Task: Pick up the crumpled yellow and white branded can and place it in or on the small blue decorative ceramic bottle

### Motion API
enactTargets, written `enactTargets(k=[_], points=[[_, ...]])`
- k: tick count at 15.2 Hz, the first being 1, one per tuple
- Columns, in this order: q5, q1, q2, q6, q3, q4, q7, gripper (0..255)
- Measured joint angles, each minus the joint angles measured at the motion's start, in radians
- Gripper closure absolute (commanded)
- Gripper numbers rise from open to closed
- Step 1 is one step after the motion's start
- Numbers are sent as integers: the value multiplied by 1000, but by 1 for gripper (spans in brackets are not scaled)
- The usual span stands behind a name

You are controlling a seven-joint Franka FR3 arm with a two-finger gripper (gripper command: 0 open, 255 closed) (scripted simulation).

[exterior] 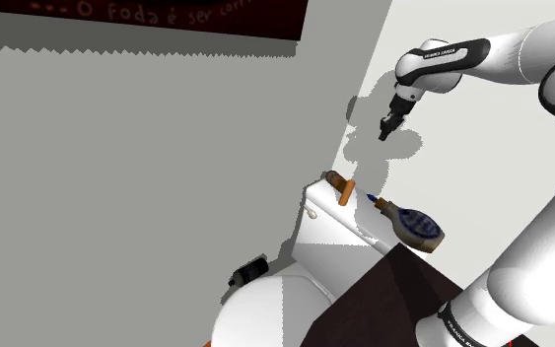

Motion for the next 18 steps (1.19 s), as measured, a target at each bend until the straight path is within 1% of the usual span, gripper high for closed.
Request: enactTargets(k=[1,3,7,14,18], points=[[0,0,-1,0,-1,0,0,0],[4,1,12,9,1,1,1,0],[29,8,93,76,14,-4,16,0],[93,6,290,195,47,37,31,0],[127,0,417,242,71,99,46,0]])
